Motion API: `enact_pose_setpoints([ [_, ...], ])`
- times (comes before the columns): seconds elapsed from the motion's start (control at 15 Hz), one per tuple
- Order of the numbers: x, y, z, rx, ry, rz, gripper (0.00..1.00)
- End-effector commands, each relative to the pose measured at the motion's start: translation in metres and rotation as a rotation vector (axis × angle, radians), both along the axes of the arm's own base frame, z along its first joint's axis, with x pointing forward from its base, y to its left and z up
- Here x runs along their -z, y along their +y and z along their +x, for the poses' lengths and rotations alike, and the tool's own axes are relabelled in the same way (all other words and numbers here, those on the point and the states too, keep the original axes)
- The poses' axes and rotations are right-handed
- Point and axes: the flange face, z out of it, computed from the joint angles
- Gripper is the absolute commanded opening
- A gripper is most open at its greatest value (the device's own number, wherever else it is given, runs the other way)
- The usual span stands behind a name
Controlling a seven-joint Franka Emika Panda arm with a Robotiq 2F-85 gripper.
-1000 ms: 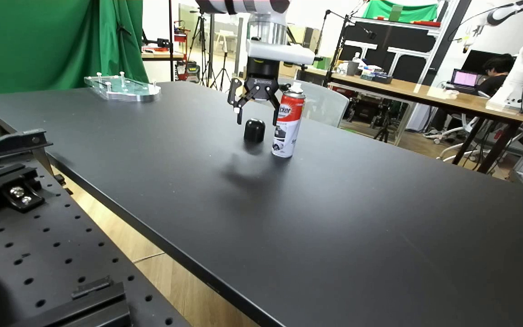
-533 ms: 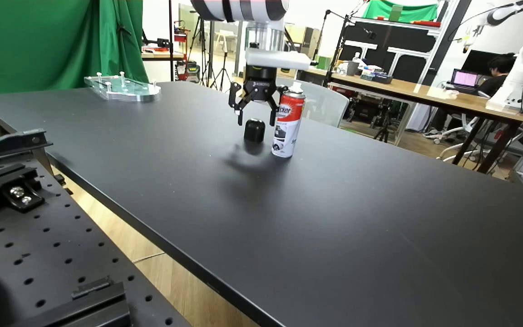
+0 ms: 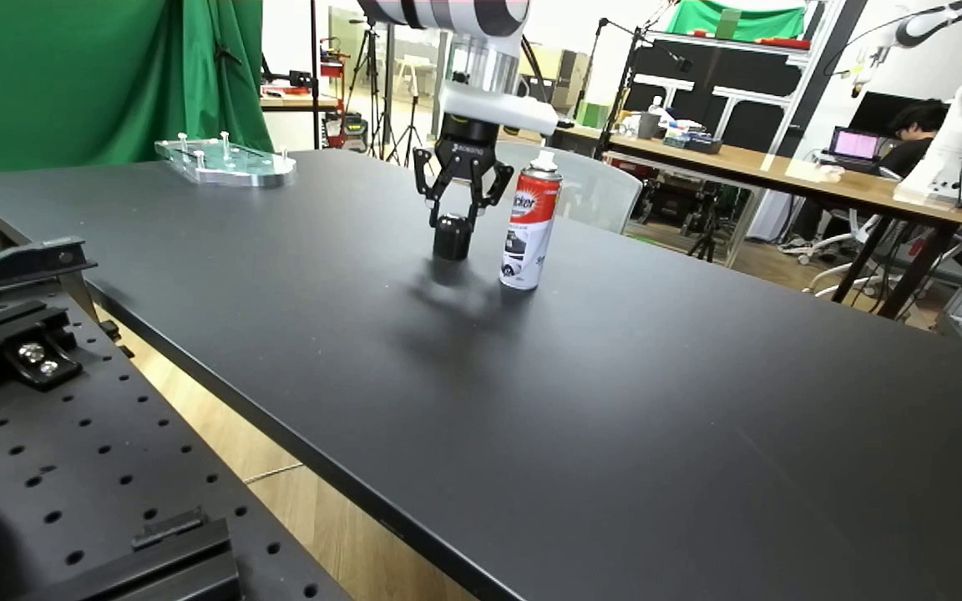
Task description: Pick up the lid and put it on the spray can
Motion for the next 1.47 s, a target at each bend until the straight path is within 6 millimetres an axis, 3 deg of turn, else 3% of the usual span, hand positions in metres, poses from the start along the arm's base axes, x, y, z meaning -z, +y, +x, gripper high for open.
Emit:
enact_pose_setpoints([
  [0.0, -0.018, -0.002, 0.003, 0.011, -0.005, 0.005, 0.28],
  [0.2, -0.028, -0.002, 0.006, 0.007, -0.023, -0.005, 0.28],
  [0.47, -0.059, -0.007, 0.012, 0.018, -0.012, -0.037, 0.28],
  [1.07, -0.185, -0.034, 0.006, 0.046, 0.009, -0.013, 0.28],
  [1.27, -0.211, -0.055, 0.007, 0.093, -0.033, -0.047, 0.28],
  [1.4, -0.216, -0.069, 0.01, 0.122, -0.048, -0.051, 0.28],
])
